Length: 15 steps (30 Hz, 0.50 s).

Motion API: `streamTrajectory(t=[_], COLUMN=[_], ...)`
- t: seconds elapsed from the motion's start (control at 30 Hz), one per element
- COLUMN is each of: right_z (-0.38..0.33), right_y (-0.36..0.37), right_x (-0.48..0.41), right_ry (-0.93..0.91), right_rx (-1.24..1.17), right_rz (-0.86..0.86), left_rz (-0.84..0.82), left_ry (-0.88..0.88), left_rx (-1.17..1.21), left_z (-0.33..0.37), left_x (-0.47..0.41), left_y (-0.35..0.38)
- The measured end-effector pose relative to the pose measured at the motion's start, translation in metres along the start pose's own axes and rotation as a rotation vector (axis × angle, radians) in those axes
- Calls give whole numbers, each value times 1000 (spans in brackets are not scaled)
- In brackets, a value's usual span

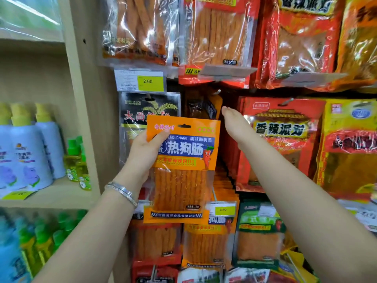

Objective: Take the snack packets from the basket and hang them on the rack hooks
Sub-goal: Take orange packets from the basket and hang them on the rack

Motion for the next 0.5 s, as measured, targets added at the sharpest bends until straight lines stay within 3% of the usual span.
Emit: streamTrajectory(t=[0.23, 0.37, 0.43, 0.5], right_z=[11, 19, 19, 14], right_y=[-6, -8, -15, -24], right_x=[56, 72, 74, 73], right_ry=[-93, -101, -153, -216], right_rx=[-322, -328, -378, -461], right_rz=[-20, -113, -56, 48], left_rz=[-32, -32, -50, -25], left_ry=[22, 55, 80, 200], left_rx=[4, 30, 36, -142], left_z=[0, 4, 7, 15], left_x=[7, 11, 11, 9], left_y=[6, 20, 30, 37])
Point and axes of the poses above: each hand's wrist, its own x-axis away from the middle knuckle, its own y-axis out of the palm, z = x × y, the point moved 4 cm from there along -x, towards the middle knuckle, and after that the axes turned 3 degrees about y, right-handed, at the moved point
